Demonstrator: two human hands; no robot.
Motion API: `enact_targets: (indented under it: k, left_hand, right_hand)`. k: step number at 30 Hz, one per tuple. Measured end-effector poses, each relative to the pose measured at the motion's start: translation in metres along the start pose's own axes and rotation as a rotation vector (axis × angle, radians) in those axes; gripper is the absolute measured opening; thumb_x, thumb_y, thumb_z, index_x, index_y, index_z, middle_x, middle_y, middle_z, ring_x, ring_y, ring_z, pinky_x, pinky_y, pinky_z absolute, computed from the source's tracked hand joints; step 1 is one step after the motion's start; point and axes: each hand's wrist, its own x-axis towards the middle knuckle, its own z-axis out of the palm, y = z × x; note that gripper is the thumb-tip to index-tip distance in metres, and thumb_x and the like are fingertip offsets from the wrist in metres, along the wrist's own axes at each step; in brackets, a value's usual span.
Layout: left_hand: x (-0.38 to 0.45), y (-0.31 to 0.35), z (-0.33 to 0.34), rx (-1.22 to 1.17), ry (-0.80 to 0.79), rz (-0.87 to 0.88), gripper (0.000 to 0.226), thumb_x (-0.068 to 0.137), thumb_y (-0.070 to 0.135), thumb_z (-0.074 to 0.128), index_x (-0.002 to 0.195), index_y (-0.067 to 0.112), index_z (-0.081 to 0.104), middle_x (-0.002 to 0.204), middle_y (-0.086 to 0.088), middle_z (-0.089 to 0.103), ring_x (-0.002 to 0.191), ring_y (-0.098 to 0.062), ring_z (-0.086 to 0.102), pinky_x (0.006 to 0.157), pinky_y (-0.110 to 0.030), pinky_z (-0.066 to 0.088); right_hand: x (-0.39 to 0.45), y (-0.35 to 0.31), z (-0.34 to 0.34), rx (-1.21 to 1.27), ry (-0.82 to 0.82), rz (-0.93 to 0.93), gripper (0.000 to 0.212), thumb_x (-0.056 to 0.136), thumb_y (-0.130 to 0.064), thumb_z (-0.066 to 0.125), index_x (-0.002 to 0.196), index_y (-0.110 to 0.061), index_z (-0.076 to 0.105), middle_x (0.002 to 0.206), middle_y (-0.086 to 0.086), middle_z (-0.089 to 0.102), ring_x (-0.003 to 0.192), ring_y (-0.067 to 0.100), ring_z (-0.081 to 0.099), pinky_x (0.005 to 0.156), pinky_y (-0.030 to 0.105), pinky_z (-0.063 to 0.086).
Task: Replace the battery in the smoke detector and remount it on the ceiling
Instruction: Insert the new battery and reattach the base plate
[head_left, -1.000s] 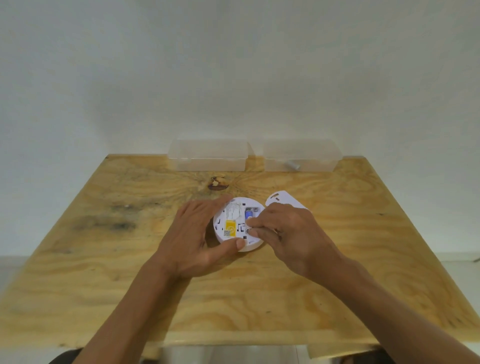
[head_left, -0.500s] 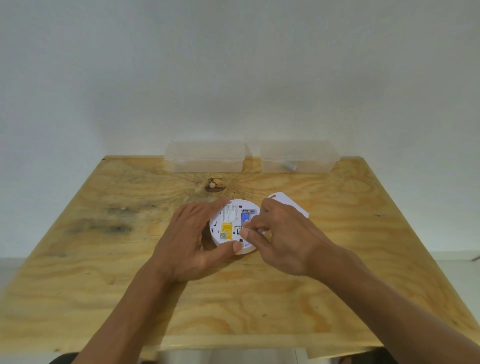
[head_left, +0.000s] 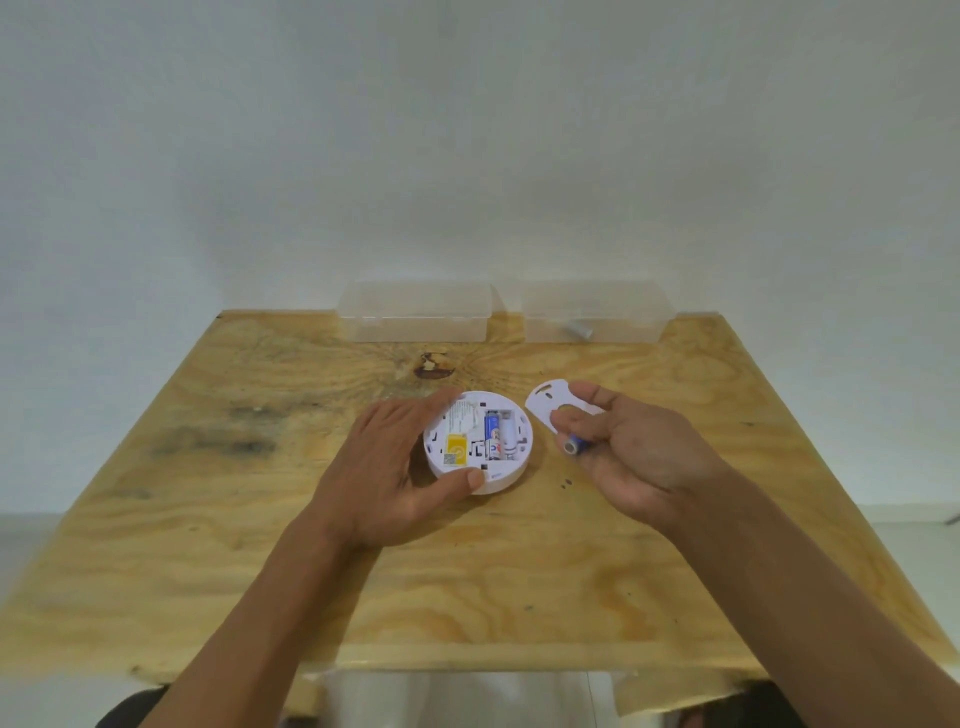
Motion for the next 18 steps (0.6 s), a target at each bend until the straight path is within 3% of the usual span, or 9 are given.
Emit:
enact_targets:
  k: [3,6,10,14,18]
  left_hand:
    - [0.000,0.001,0.000,-0.012,0.004,0.003,0.086,0.078,0.073,0.053,0.148,0.024,0.046,0.132,0.011,0.061,0.113,-0.001,0.045,0.104,-0.031,0.035]
    - [-0.001,0.001,-0.001,-0.017,0.006,-0.008,0.087,0.077,0.075,0.052,0.148,0.025,0.046,0.132,0.011,0.060,0.113,-0.001,0.045,0.104,-0.032,0.036]
    - [-0.001,0.001,0.000,-0.022,0.022,-0.001,0.087,0.077,0.074,0.053,0.147,0.023,0.048,0.132,0.010,0.061,0.111,0.001,0.045,0.104,-0.033,0.037]
    - [0.000,0.000,0.000,-0.018,0.006,-0.004,0.089,0.077,0.075,0.051,0.148,0.022,0.047,0.130,0.010,0.061,0.112,-0.003,0.047,0.102,-0.031,0.037]
    - [-0.001,-0.001,0.001,-0.028,0.021,-0.005,0.086,0.077,0.074,0.053,0.147,0.023,0.047,0.129,0.014,0.060,0.110,0.000,0.046,0.102,-0.029,0.036]
  right_hand:
    - [0.002,0.005,0.004,0.035,-0.038,-0.092,0.029,0.085,0.017,0.060,0.113,0.010,0.058,0.105,0.028,0.068,0.090,0.027,0.072,0.074,0.030,0.059]
    - [0.003,0.009,0.007,0.017,-0.053,-0.213,0.034,0.075,0.012,0.073,0.107,0.008,0.062,0.108,0.028,0.070,0.091,0.030,0.075,0.073,0.030,0.062]
    - [0.006,0.010,0.015,-0.343,-0.022,-0.466,0.028,0.068,-0.003,0.086,0.092,-0.008,0.075,0.093,0.016,0.076,0.087,0.025,0.075,0.073,0.028,0.060]
    - [0.014,0.014,0.024,-0.722,-0.016,-0.663,0.023,0.066,-0.017,0.090,0.086,-0.018,0.078,0.081,-0.004,0.077,0.078,0.010,0.073,0.070,0.026,0.060]
    - [0.020,0.018,0.029,-0.950,-0.018,-0.738,0.023,0.070,-0.021,0.088,0.091,-0.017,0.078,0.082,-0.008,0.075,0.074,-0.002,0.070,0.062,0.009,0.053]
